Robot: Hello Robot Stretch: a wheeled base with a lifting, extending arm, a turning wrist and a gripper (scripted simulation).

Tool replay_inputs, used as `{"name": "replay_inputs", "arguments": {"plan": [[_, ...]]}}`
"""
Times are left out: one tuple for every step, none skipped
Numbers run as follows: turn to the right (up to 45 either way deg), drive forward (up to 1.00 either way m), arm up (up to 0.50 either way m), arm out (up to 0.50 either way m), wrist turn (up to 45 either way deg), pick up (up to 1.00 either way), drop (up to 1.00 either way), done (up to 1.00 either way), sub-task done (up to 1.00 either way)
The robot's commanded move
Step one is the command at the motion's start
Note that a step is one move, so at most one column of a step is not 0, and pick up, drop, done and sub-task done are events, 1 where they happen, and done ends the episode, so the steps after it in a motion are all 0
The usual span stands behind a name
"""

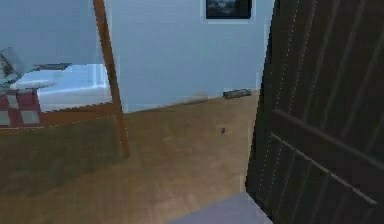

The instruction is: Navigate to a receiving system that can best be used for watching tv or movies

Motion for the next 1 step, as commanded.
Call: {"name": "replay_inputs", "arguments": {"plan": [[0.0,1.00,0.00,0.00,0.0,0.00,0.00,0.00,0.00]]}}
